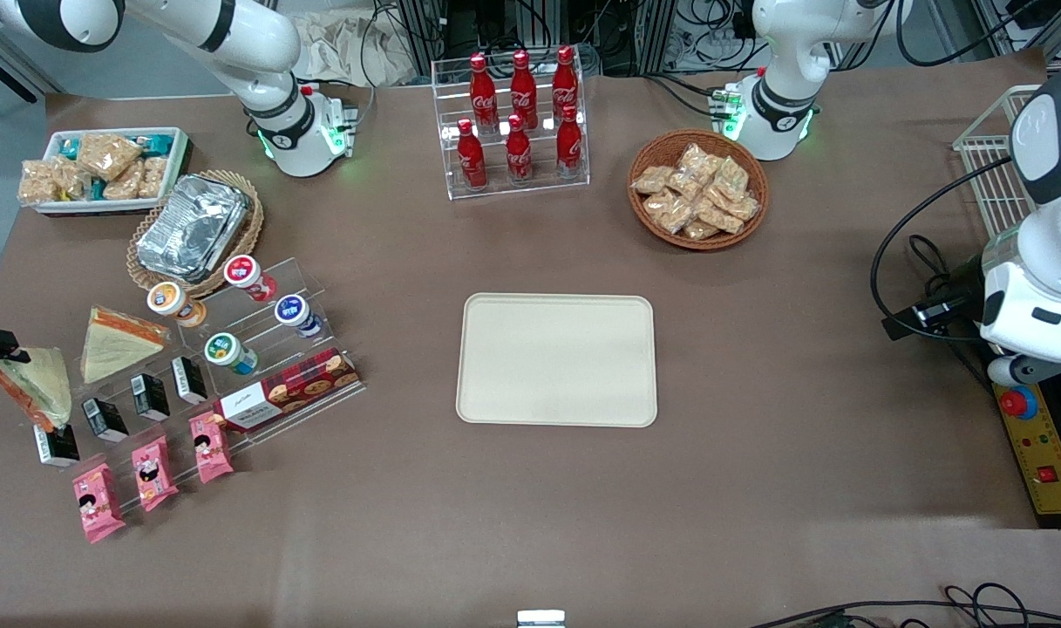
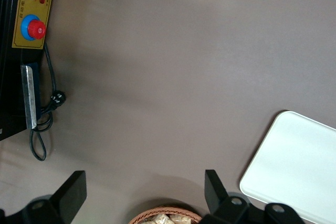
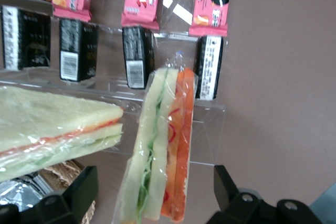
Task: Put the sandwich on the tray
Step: 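Close the right gripper on the narrow wrapped sandwich and lift it out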
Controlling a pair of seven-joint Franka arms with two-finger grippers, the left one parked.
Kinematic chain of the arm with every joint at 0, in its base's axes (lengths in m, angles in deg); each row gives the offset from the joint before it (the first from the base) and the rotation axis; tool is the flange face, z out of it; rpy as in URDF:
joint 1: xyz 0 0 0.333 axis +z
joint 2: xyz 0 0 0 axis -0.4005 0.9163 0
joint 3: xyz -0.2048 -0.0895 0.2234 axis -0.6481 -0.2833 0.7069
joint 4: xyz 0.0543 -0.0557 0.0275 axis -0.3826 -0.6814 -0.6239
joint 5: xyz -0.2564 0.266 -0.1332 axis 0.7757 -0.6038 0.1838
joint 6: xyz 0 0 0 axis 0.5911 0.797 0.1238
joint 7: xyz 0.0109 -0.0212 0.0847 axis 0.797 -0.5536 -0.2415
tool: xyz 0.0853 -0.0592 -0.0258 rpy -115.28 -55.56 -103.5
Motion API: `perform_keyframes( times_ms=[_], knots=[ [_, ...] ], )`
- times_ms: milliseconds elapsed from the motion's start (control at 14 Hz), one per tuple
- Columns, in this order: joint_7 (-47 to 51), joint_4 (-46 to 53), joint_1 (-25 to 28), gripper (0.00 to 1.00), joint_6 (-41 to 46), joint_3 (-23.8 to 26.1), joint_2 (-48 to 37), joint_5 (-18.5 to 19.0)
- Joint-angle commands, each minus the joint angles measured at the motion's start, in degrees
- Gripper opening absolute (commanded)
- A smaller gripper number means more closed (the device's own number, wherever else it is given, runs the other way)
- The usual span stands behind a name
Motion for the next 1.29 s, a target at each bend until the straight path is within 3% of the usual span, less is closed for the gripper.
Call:
perform_keyframes(
  times_ms=[0,429,571,786,929,1214],
  knots=[
    [-2.31,0.74,-1.44,0.98,-0.41,0.35,1.68,-1.42],
    [-2.22,0.13,-1.61,0.98,-0.67,0.35,2.74,-3.27],
    [-2.31,-0.05,-1.61,0.91,-0.67,0.35,3.18,-3.27],
    [-3.1,-0.05,-2.31,0.59,-0.06,0.35,3.53,-3.18],
    [-3.36,0.13,-1.97,0.48,-0.06,0.44,3.36,-2.57],
    [-3.19,2.66,-1.18,0.42,4.67,0.7,2.83,-2.3]
  ],
)
